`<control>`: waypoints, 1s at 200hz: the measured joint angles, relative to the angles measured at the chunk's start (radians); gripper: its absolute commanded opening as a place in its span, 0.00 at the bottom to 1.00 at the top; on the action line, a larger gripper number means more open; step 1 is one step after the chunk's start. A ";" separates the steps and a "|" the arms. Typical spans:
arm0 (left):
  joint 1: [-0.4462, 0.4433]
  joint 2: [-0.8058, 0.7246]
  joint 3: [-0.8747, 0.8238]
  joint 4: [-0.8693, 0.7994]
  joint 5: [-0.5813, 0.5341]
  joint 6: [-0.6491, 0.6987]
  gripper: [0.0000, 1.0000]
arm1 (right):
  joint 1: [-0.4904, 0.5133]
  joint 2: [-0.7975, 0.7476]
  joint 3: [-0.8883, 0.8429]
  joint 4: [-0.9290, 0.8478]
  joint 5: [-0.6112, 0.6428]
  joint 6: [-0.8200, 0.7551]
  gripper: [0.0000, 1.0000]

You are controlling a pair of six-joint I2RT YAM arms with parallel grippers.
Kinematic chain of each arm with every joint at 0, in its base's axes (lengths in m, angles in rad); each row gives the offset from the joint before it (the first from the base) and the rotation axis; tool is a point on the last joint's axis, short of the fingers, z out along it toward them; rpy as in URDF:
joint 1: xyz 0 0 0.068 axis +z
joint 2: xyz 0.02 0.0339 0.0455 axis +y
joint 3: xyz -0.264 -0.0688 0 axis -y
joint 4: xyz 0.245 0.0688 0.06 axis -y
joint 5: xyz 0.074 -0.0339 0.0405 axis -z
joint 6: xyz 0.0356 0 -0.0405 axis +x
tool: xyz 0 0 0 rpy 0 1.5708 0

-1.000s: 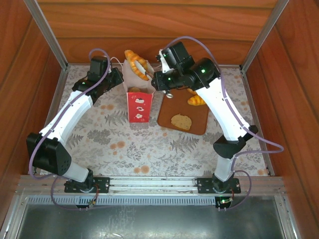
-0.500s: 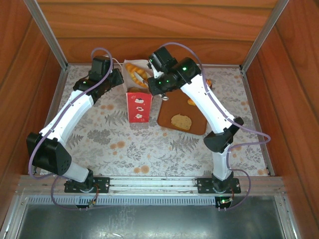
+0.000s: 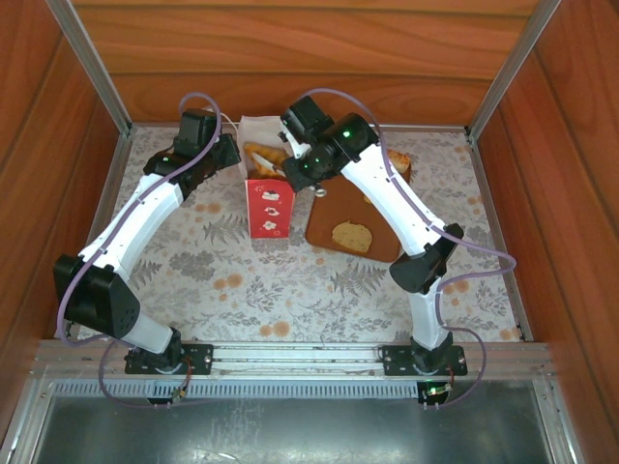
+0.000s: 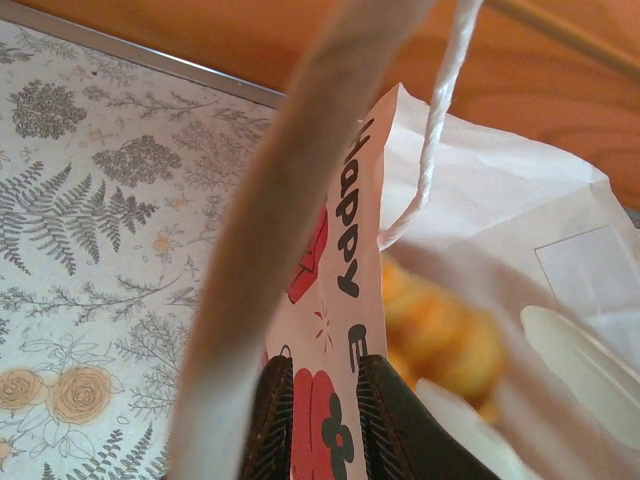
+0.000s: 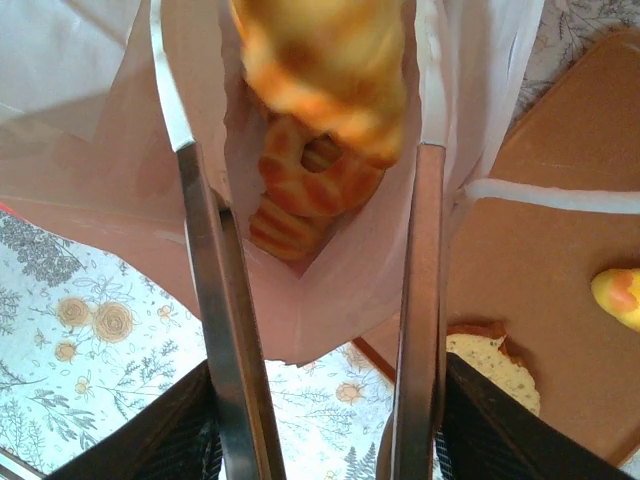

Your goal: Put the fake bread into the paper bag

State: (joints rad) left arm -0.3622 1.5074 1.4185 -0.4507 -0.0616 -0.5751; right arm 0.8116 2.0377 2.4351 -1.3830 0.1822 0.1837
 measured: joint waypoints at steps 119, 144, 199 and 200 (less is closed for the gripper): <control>0.000 0.000 0.000 0.000 -0.002 0.001 0.31 | -0.008 -0.098 0.035 0.019 -0.002 -0.037 0.60; 0.000 0.000 0.000 0.000 -0.002 0.002 0.31 | -0.009 -0.223 -0.024 0.054 -0.011 -0.040 0.60; 0.000 -0.004 0.000 -0.002 0.000 0.002 0.32 | -0.035 -0.429 -0.078 0.087 -0.005 -0.027 0.58; 0.000 -0.004 0.000 -0.002 0.000 0.002 0.32 | -0.035 -0.432 -0.079 0.087 -0.004 -0.027 0.58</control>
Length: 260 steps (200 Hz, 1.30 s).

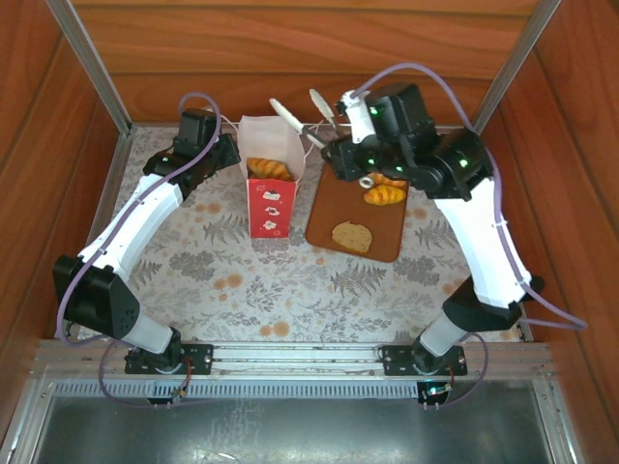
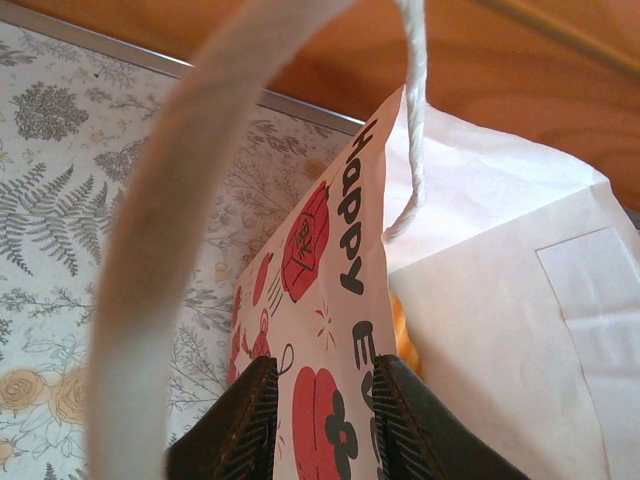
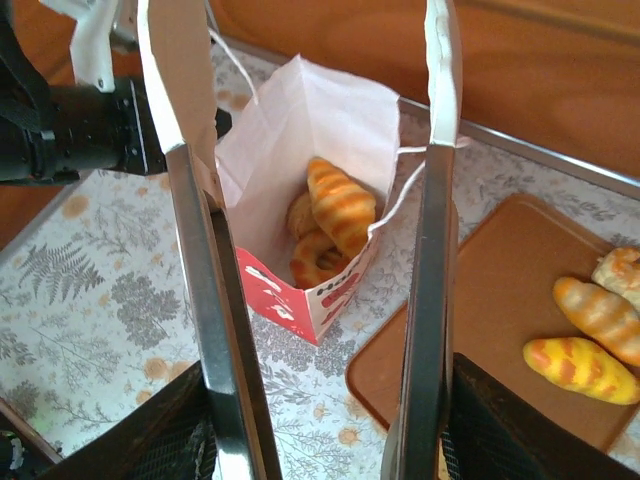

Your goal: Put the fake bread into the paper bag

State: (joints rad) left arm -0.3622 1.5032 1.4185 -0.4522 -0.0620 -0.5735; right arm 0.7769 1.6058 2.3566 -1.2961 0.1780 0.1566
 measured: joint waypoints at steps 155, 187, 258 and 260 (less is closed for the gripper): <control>0.000 -0.003 0.012 -0.009 0.037 0.016 0.61 | -0.248 -0.390 -0.525 -0.066 0.122 0.227 0.53; 0.000 -0.004 0.032 -0.010 0.038 0.031 0.74 | -0.310 -0.447 -0.750 -0.072 0.041 0.276 0.52; 0.027 -0.041 0.030 -0.012 0.096 0.047 0.86 | -0.374 -0.380 -1.051 -0.032 -0.219 0.325 0.51; 0.029 -0.043 0.029 -0.012 0.098 0.047 0.86 | -0.377 -0.380 -1.055 -0.031 -0.225 0.325 0.51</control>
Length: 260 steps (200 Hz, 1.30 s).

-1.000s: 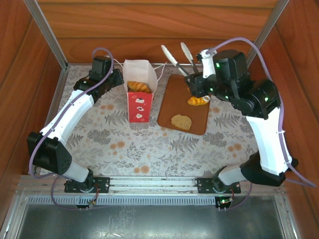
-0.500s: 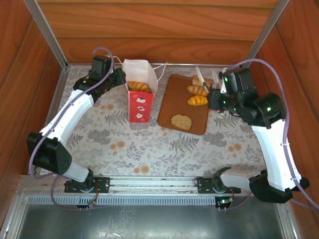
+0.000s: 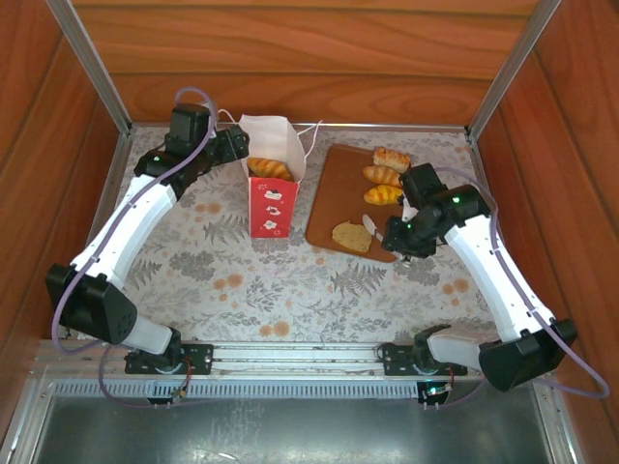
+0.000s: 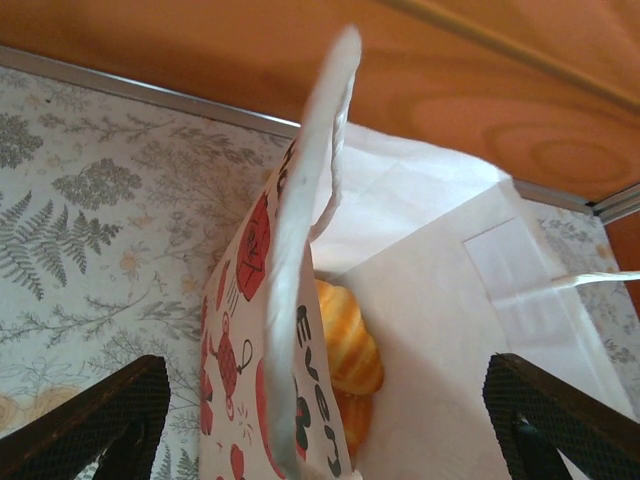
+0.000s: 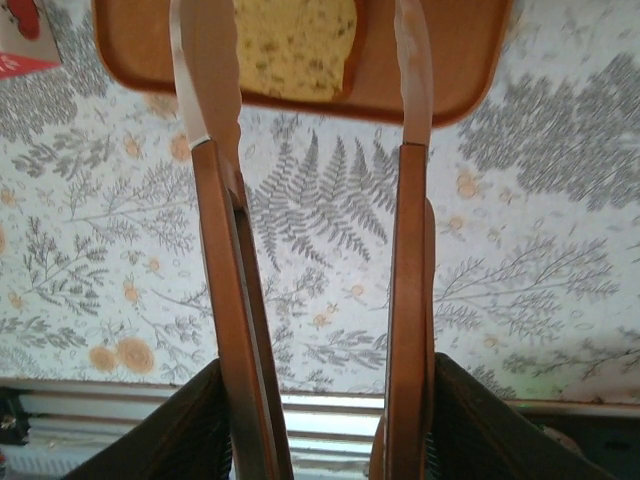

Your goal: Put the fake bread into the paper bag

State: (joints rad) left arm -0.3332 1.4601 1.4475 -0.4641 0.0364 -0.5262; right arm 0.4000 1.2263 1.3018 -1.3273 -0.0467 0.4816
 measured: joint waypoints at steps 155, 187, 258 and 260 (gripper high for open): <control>0.061 -0.081 -0.074 0.001 0.037 -0.006 0.85 | -0.208 0.148 -0.048 0.031 -0.232 -0.122 0.49; 0.063 -0.081 -0.074 0.001 0.039 -0.008 0.85 | -0.220 0.161 -0.055 0.019 -0.241 -0.150 0.48; 0.065 -0.089 -0.084 0.006 0.039 -0.020 0.84 | -0.231 0.242 -0.069 0.015 -0.274 -0.201 0.44; 0.065 -0.091 -0.087 0.007 0.039 -0.020 0.85 | -0.231 0.242 -0.069 0.015 -0.274 -0.202 0.44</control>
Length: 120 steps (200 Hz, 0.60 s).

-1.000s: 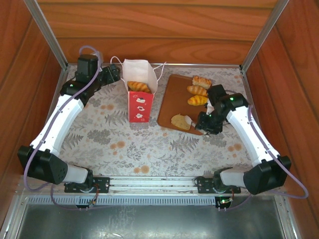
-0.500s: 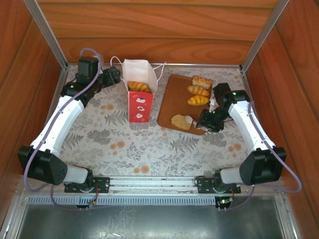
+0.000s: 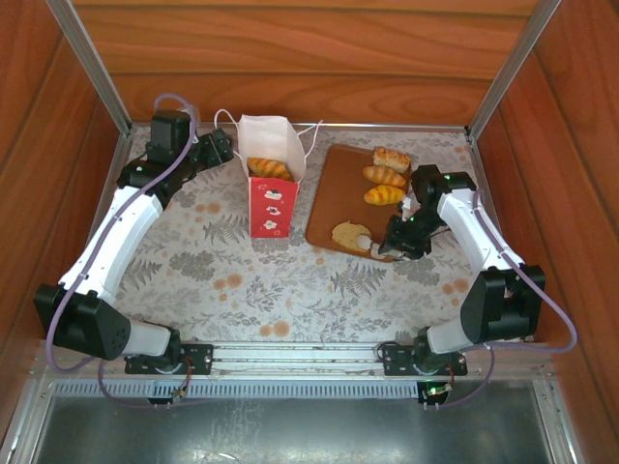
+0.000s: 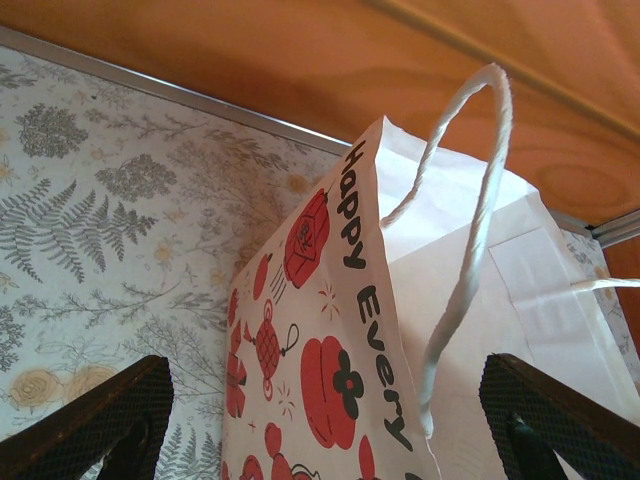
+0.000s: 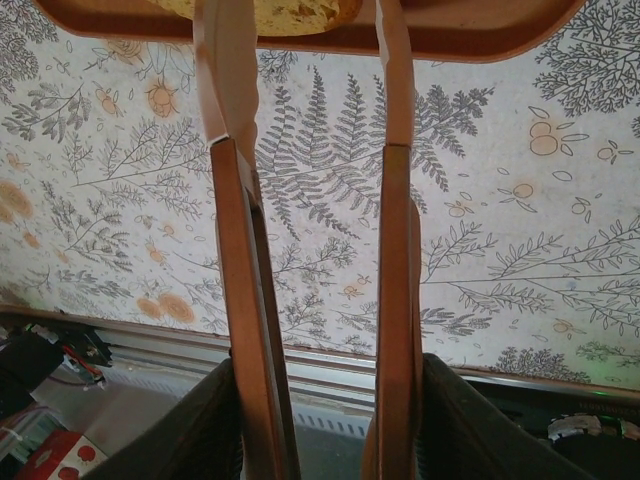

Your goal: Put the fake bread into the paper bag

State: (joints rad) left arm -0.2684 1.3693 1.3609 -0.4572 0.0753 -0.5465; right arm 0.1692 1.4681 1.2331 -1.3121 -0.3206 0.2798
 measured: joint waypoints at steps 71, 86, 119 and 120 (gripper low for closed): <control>0.000 -0.016 -0.014 0.001 -0.001 -0.008 0.85 | -0.001 0.015 0.000 0.003 0.000 -0.020 0.44; 0.000 -0.017 -0.018 0.001 -0.002 -0.008 0.84 | -0.001 0.025 0.000 0.003 0.003 -0.022 0.44; 0.000 -0.021 -0.019 0.001 -0.003 -0.008 0.85 | -0.001 0.058 0.002 -0.024 -0.003 -0.035 0.43; 0.000 -0.021 -0.019 0.001 -0.003 -0.008 0.84 | -0.001 0.059 0.002 -0.024 -0.003 -0.036 0.43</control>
State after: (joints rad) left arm -0.2684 1.3487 1.3415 -0.4561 0.0723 -0.5549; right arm 0.1680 1.5269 1.2346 -1.3365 -0.3237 0.2440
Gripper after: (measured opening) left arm 0.846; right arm 0.433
